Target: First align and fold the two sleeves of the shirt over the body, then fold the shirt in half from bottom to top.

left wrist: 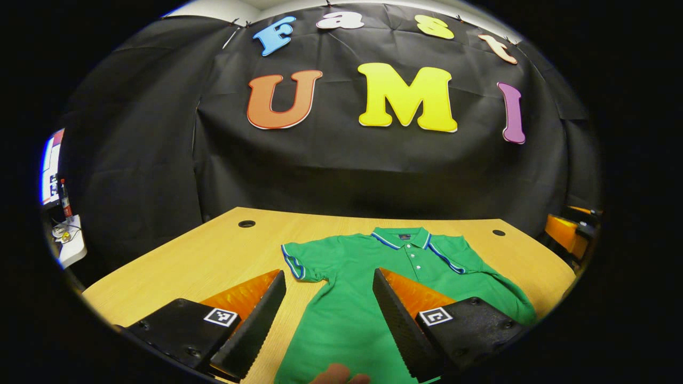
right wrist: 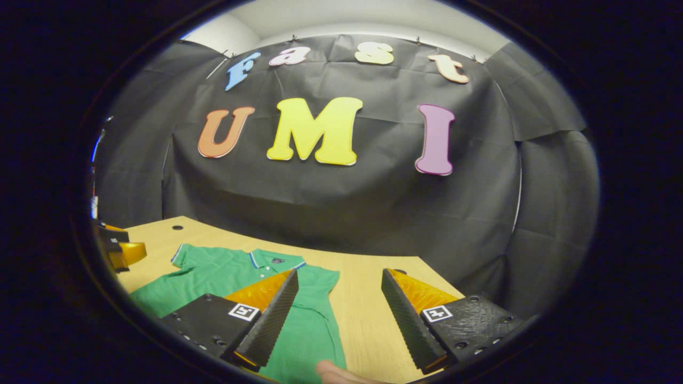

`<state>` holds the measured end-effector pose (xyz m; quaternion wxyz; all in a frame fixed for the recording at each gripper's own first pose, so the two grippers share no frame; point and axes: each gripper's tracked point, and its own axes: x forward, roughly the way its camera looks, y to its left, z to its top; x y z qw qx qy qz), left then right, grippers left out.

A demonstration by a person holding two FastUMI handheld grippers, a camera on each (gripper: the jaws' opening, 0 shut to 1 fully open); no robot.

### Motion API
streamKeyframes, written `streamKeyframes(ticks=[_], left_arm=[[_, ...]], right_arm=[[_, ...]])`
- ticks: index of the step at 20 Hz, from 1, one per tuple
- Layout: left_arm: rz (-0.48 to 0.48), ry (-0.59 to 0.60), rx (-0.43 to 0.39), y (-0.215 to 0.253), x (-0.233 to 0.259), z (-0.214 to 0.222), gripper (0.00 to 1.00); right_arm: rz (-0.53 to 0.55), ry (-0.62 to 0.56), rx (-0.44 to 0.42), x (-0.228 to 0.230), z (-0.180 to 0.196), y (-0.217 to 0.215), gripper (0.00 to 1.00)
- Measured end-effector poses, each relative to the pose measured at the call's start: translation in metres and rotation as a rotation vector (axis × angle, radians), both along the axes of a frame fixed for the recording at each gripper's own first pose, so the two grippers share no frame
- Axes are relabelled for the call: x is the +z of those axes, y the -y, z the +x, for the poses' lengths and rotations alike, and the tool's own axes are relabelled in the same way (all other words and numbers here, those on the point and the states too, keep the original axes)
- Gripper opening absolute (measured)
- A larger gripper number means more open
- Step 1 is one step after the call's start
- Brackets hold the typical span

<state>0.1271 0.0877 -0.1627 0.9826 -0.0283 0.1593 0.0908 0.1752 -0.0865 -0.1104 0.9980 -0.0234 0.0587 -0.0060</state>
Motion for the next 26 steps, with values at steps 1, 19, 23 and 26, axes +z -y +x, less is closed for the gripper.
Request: streamKeyframes(ticks=[1,19,23,26], left_arm=[[-0.014,-0.008,0.011,-0.003,0.002,0.005,1.00],[-0.211,-0.362,0.138,-0.086,-0.128,0.148,0.94],[-0.246,-0.401,0.160,-0.087,-0.142,0.150,0.69],[-0.231,-0.391,0.186,-0.095,-0.145,0.156,0.63]], right_arm=[[-0.002,0.000,-0.005,-0.005,-0.010,0.008,0.96],[0.141,0.101,0.133,-0.033,-0.050,0.032,0.95],[0.169,0.081,0.138,-0.043,-0.049,0.034,0.95],[0.184,0.085,0.149,-0.042,-0.050,0.033,0.95]])
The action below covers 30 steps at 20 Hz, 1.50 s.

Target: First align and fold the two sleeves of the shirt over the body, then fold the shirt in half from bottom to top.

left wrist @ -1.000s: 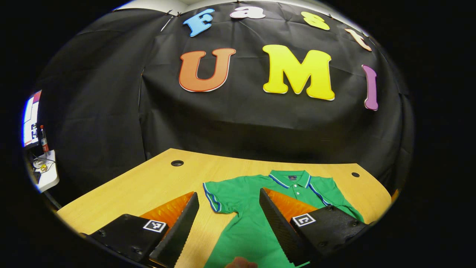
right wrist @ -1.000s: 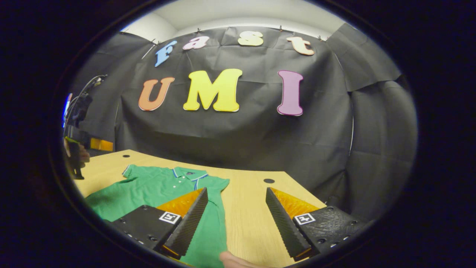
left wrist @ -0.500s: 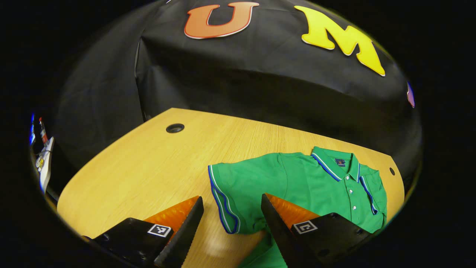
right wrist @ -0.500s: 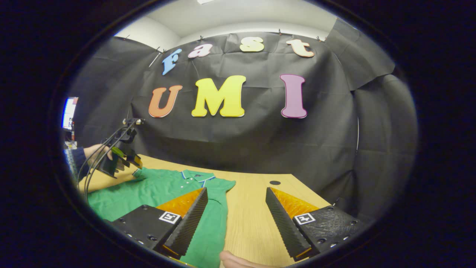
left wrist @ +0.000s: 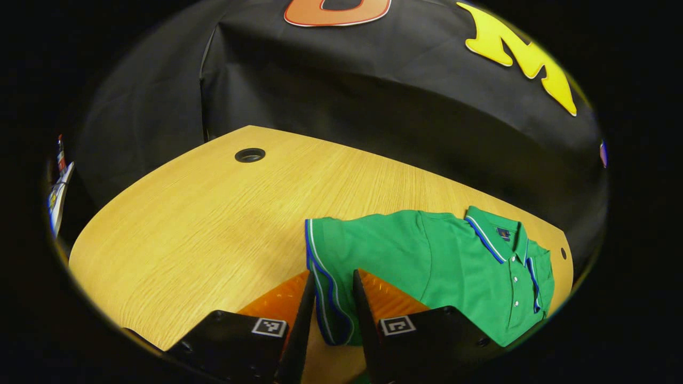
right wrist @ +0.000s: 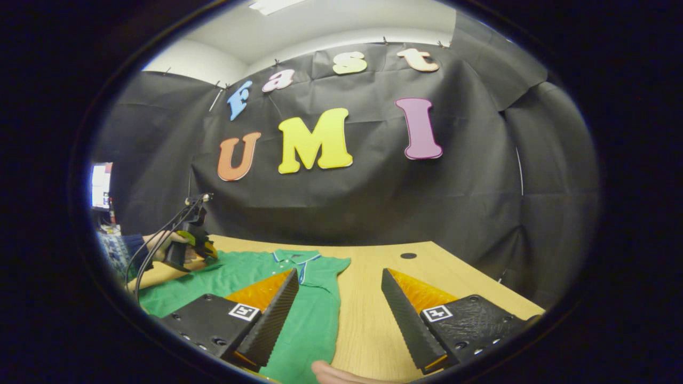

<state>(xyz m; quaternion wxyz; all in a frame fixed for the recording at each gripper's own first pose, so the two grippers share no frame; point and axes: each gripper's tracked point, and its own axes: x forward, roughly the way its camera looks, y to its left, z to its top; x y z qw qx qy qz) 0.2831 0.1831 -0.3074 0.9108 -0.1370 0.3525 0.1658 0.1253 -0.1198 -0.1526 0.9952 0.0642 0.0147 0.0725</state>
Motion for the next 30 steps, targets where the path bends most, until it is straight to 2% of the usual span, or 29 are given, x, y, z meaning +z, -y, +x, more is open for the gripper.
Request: streamKeyframes(ticks=[1,2,4,5,7,12,19,20,21,23,24,25,26,27,30], left_arm=[[0.012,0.000,0.008,-0.003,-0.001,0.002,0.46],[0.012,-0.017,0.013,-0.003,-0.002,0.001,0.34],[0.047,-0.045,-0.006,0.000,0.000,0.000,0.17],[0.085,-0.064,-0.015,-0.001,0.001,-0.001,0.13],[0.124,-0.076,-0.028,0.006,0.011,0.002,0.11],[0.171,-0.021,-0.103,0.043,0.043,0.020,0.09],[0.214,0.030,-0.270,0.127,0.066,0.042,0.09],[0.219,0.066,-0.279,0.138,0.074,0.048,0.13],[0.211,0.097,-0.288,0.148,0.081,0.049,0.25],[0.184,0.145,-0.300,0.164,0.093,0.048,0.75],[0.193,0.153,-0.292,0.167,0.098,0.047,1.00],[0.212,0.156,-0.286,0.167,0.103,0.042,1.00],[0.239,0.166,-0.285,0.168,0.108,0.037,1.00],[0.252,0.183,-0.292,0.171,0.116,0.030,1.00],[0.236,0.246,-0.315,0.184,0.141,-0.007,1.00]], right_arm=[[0.003,0.003,-0.001,0.000,0.000,0.001,0.95],[0.006,0.002,-0.001,0.000,-0.001,0.001,0.96],[0.019,0.000,0.006,-0.002,-0.001,0.000,0.96],[0.029,-0.004,0.012,-0.003,-0.001,-0.001,0.96],[0.045,-0.017,0.025,-0.005,-0.002,-0.002,0.96],[0.077,-0.026,0.034,-0.007,-0.001,-0.002,0.95],[0.059,-0.019,0.037,-0.008,-0.002,-0.004,0.95],[0.057,-0.017,0.035,-0.009,-0.002,-0.004,0.92],[0.054,-0.015,0.032,-0.009,-0.002,-0.004,0.95],[0.045,-0.013,0.022,-0.009,-0.001,-0.002,0.95],[0.040,-0.011,0.016,-0.008,0.000,-0.001,0.92],[0.033,-0.009,0.008,-0.007,0.000,0.000,0.95],[0.024,-0.007,-0.002,-0.006,-0.001,0.002,0.92],[0.017,-0.004,-0.013,-0.004,-0.002,0.003,0.95],[0.049,-0.019,-0.013,0.008,-0.014,-0.004,0.95]])
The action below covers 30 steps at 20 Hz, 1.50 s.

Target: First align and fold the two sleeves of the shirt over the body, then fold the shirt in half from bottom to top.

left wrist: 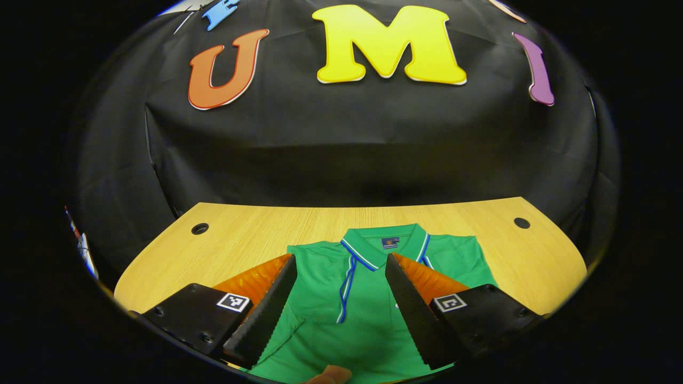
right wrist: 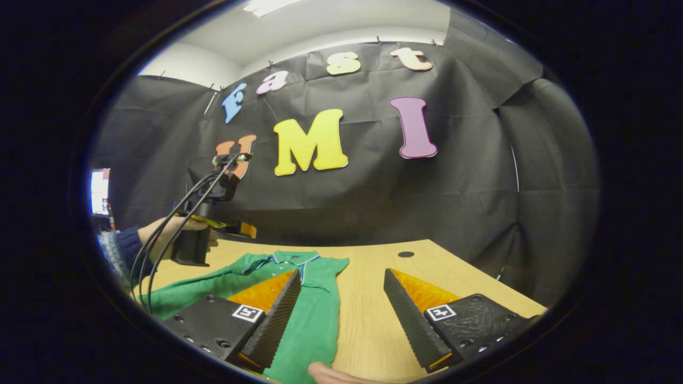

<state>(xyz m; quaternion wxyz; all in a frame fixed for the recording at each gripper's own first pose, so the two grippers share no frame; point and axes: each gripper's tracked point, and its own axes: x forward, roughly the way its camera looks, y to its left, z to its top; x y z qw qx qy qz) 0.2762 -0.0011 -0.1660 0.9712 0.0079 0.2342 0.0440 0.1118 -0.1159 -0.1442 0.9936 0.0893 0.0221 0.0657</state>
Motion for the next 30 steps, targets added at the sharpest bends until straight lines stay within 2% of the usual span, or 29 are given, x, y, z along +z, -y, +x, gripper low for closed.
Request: streamKeyframes(ticks=[1,3,4,7,8,11,12,15,18,19,20,22,23,30], left_arm=[[-0.009,0.020,-0.006,0.002,0.010,-0.017,1.00],[-0.003,0.072,-0.022,-0.001,0.032,-0.051,1.00],[0.000,0.110,-0.021,-0.005,0.044,-0.072,1.00],[0.001,0.177,-0.026,-0.017,0.067,-0.139,1.00],[0.008,0.199,-0.031,-0.024,0.069,-0.161,1.00],[0.055,0.236,-0.019,-0.050,0.059,-0.220,1.00],[0.055,0.224,-0.009,-0.057,0.047,-0.238,1.00],[0.020,0.151,0.019,-0.073,0.005,-0.284,1.00],[0.038,0.122,0.033,-0.088,-0.025,-0.313,1.00],[0.037,0.110,0.038,-0.091,-0.035,-0.322,1.00],[0.032,0.101,0.039,-0.091,-0.044,-0.331,1.00],[-0.004,0.080,0.030,-0.087,-0.063,-0.341,1.00],[-0.026,0.062,0.018,-0.083,-0.071,-0.343,1.00],[-0.034,0.014,0.034,-0.087,-0.102,-0.345,1.00]], right_arm=[[0.012,0.004,0.008,0.009,-0.007,-0.005,0.92],[0.015,0.017,0.018,0.029,-0.021,-0.013,0.92],[0.014,0.028,0.015,0.037,-0.028,-0.016,0.95],[0.000,0.045,0.002,0.054,-0.052,-0.026,0.94],[-0.012,0.044,-0.004,0.057,-0.059,-0.027,0.92],[-0.066,0.050,-0.045,0.055,-0.084,-0.019,0.95],[-0.089,0.052,-0.065,0.050,-0.093,-0.014,0.91],[-0.139,0.021,-0.099,0.019,-0.116,-0.005,0.95],[-0.201,-0.027,-0.135,-0.015,-0.132,0.004,0.95],[-0.208,-0.055,-0.126,-0.027,-0.135,0.001,0.92],[-0.207,-0.090,-0.111,-0.040,-0.137,-0.006,0.95],[-0.206,-0.149,-0.083,-0.063,-0.139,-0.015,0.94],[-0.209,-0.174,-0.080,-0.073,-0.139,-0.017,0.98],[-0.209,-0.295,-0.050,-0.121,-0.140,-0.034,0.95]])
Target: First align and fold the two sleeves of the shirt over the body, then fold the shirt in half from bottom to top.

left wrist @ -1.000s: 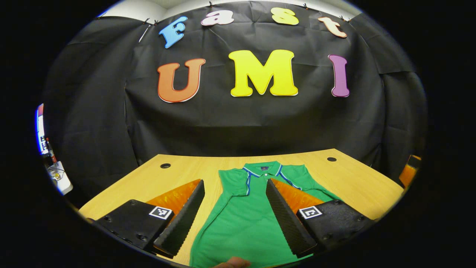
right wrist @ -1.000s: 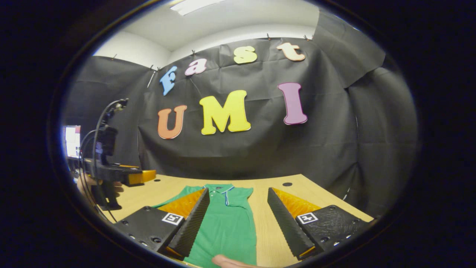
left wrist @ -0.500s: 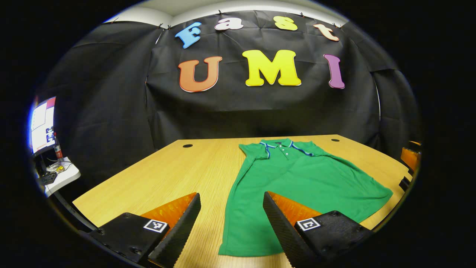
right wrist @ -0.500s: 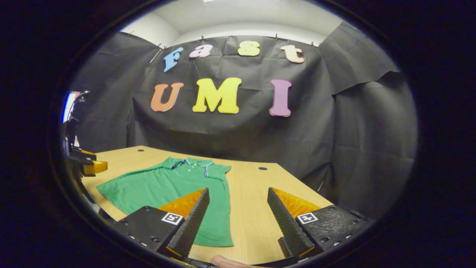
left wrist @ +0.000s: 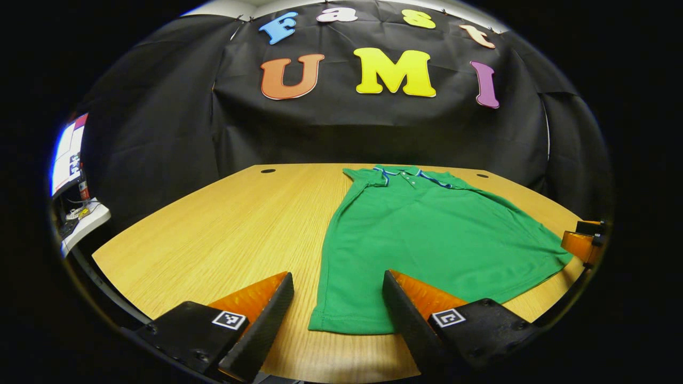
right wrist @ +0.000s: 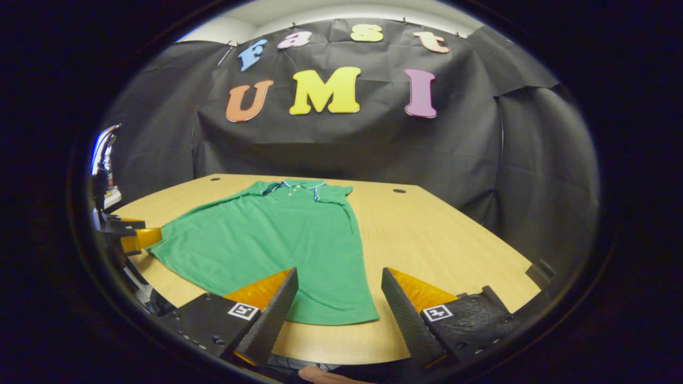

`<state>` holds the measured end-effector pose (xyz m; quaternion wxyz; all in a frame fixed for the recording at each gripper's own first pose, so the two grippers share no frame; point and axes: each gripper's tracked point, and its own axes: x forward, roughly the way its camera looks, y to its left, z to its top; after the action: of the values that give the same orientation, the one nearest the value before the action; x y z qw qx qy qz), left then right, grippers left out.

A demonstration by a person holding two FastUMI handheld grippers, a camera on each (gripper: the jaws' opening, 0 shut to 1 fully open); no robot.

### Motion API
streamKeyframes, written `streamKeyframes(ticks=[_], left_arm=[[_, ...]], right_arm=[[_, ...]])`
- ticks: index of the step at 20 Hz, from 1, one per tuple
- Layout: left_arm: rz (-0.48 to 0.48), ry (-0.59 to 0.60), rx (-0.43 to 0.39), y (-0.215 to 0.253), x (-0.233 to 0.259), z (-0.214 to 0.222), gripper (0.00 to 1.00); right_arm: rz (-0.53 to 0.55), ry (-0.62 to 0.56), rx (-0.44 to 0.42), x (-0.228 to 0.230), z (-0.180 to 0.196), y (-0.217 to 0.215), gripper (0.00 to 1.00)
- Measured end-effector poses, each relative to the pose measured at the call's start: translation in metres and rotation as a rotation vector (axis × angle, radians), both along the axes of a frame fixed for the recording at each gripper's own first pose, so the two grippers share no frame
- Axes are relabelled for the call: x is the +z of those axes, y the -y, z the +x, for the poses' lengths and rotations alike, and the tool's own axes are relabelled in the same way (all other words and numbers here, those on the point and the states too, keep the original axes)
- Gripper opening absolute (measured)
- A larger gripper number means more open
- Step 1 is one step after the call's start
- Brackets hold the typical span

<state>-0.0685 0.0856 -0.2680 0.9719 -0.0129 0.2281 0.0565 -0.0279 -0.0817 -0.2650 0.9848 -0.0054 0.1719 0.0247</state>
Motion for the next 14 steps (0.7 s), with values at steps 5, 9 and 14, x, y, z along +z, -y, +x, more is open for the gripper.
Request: streamKeyframes(ticks=[5,9,14], left_arm=[[0.014,0.029,0.037,-0.004,-0.005,0.000,1.00],[0.026,0.040,0.007,0.010,-0.007,0.005,0.91],[0.017,0.047,-0.015,0.011,-0.007,0.006,0.45]], right_arm=[[0.021,-0.038,-0.001,-0.019,0.002,0.004,0.99],[0.090,-0.082,0.026,-0.028,0.003,-0.003,0.95],[0.044,-0.091,0.073,-0.028,0.006,-0.026,0.34]])
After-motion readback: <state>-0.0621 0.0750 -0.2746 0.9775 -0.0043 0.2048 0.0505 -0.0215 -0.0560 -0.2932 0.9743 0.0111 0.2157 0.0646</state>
